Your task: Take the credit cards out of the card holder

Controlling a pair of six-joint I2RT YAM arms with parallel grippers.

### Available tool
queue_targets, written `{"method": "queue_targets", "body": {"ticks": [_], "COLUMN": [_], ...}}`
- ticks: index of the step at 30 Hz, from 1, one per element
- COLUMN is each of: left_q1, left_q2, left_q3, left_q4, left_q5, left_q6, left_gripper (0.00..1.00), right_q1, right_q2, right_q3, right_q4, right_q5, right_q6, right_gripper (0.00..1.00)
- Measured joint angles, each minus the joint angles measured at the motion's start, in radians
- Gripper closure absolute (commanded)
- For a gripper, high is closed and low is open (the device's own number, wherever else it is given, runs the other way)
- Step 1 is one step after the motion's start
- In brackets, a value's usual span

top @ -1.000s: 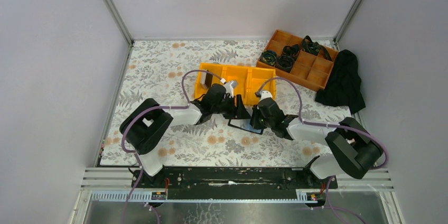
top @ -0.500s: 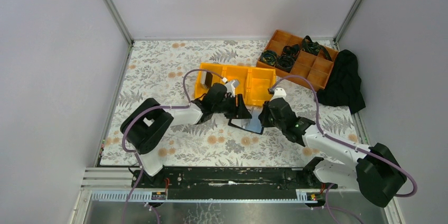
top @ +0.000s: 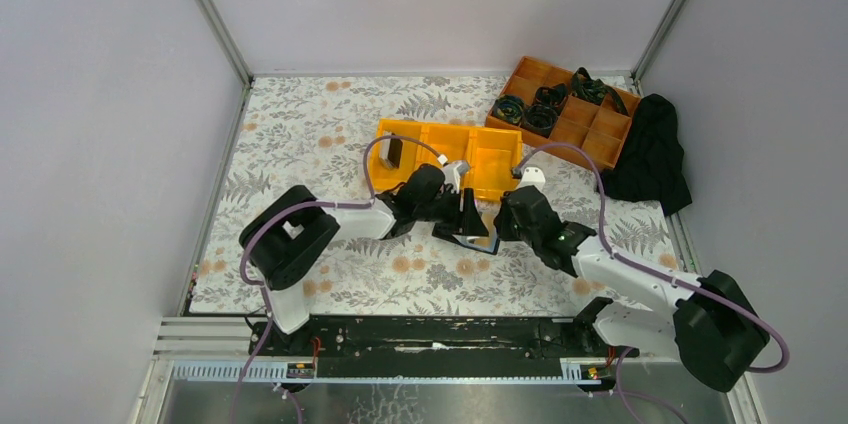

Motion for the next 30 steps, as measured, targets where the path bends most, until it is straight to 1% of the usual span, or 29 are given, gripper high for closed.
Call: {"method": "queue_targets", "body": {"ticks": [6,13,20,27,30], "left_q1": [0.047,0.128,0.148,0.162,0.167], "left_q2": [-0.022,-0.124,-0.225,-0.301,-0.327], "left_q3": [-0.026,-0.097,-0.156,-0.206,-0.214], "left_q4": [0.005,-0.006,-0.002,-0.001,0.000], "left_q5": [-0.003,-0.034,-0.055,-0.078,-0.080], "left_q6": [-0.003,0.004,0.009,0.013,0.015], "left_gripper": [0.43,0.43,0.43,0.43,0.43], "right_q1": [0.000,0.000,-0.001,-0.001,-0.002], "right_q2": [0.094,0.217,0.383,0.463,0.497], "right_q3": [0.000,0.007,0.134,0.212,0.217], "right_q4": [0.036,0.106,0.168,0.226,0.248], "right_q5": [-0.017,-0.066,-0.152,-0.232,-0.271], "right_q6": [0.012,0.019,0.019,0.027,0.037], "right_gripper": [0.86,0.86,0.85,0.85,0.82]}}
